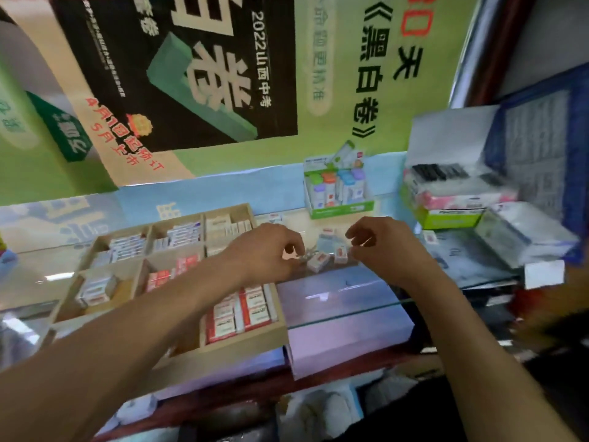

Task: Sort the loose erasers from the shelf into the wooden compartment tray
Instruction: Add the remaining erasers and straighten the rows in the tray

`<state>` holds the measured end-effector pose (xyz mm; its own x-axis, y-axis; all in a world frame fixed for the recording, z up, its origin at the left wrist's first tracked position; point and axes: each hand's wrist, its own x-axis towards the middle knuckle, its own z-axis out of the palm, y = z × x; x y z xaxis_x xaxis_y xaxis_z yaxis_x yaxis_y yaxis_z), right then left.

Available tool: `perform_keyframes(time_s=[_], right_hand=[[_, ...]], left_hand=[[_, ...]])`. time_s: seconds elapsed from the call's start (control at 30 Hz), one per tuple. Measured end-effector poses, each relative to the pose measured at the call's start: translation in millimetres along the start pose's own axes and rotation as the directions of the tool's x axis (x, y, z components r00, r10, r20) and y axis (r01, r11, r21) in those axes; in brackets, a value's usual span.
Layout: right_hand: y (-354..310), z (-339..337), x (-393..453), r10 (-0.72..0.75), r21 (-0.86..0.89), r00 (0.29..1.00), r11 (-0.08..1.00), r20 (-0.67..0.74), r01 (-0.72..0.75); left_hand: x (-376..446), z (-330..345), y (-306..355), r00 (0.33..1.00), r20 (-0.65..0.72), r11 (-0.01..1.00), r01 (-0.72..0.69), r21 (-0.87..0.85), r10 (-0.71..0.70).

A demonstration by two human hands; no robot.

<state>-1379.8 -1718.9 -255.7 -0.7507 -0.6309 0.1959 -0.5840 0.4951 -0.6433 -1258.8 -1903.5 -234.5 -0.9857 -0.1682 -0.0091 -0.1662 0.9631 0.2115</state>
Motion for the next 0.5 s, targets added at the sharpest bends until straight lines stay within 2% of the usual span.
perform_keyframes(time_s=[0.13,0.3,0.37,0.5], right_hand=[[27.3,-1.3,1.4,0.031,-0.127,0.999,0.992,0.044,-0.025],[36.1,8.5,6.2,-0.006,-0.180,0.999,0.983,0.048,0.015],[33.2,16.8,10.9,-0.043,-0.275,0.996,0.959,0.078,0.063],[26.5,34.0,19.6,0.007,-0.466,0.985,0.881,0.172,0.075]], left_hand=[[30.3,17.6,17.0,0.998,0.053,1.000,0.029,-0.012,-0.028],[53.5,40.0,24.2,0.995,0.061,0.996,0.084,0.030,-0.085],[55.1,41.0,22.0,0.993,0.043,0.994,0.110,-0.022,-0.109],[47.8,35.2,15.3,0.983,-0.021,0.969,0.176,-0.173,-0.182]])
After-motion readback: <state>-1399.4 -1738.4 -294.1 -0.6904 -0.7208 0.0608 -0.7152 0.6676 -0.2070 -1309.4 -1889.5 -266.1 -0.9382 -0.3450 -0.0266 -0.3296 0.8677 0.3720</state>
